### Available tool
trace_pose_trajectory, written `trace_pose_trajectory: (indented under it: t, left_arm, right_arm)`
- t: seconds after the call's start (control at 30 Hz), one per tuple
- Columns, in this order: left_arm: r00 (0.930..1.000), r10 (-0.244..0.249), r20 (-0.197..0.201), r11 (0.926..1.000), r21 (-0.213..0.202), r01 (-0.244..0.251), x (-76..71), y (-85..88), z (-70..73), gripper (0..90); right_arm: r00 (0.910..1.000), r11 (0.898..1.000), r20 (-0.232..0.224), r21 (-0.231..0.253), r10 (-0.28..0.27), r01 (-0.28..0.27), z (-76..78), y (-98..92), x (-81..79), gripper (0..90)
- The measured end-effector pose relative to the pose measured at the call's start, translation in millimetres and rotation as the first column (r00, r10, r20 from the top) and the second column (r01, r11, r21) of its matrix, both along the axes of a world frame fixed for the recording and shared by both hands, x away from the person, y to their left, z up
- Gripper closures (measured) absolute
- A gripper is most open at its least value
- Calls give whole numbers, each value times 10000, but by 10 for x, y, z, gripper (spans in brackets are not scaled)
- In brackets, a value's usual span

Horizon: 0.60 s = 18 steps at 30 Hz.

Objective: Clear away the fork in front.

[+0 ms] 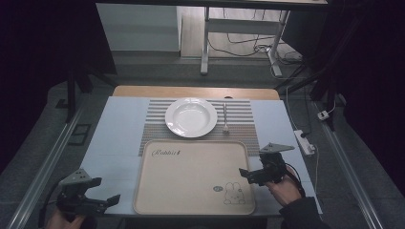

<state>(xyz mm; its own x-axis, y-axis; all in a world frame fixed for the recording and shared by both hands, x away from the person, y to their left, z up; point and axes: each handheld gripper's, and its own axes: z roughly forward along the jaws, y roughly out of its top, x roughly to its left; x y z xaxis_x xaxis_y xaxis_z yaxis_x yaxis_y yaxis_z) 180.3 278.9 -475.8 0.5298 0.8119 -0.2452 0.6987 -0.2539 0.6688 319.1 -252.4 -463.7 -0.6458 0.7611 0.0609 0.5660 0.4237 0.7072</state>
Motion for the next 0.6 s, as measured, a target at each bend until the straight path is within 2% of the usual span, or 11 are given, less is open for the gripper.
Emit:
trace_pose_trajectory:
  t: [0.17, 0.3, 0.37, 0.4, 0.6]
  left_arm:
    - [10000, 19, -17, 10000, -35, -19, 1, 4, -1, 18]
    - [10000, 18, -30, 10000, -26, -18, 3, 3, -2, 18]
    - [10000, 18, -31, 10000, -23, -18, 3, 3, -2, 18]
    - [10000, 21, -33, 10000, -43, -21, 3, 5, -2, 18]
    - [10000, -3, -17, 10000, -15, 3, 2, 3, -1, 18]
  right_arm:
    - [9999, 9999, -45, -44, -93, 92, -25, 35, 101, 0]
    - [9999, 9987, 63, -510, -90, 93, -30, 75, 212, 0]
    - [9999, 9985, 113, -539, -116, 122, -29, 86, 237, 0]
    - [9996, 9970, 206, -752, -182, 197, -28, 108, 303, 0]
    - [9990, 9925, 368, -1184, -272, 314, -62, 194, 480, 0]
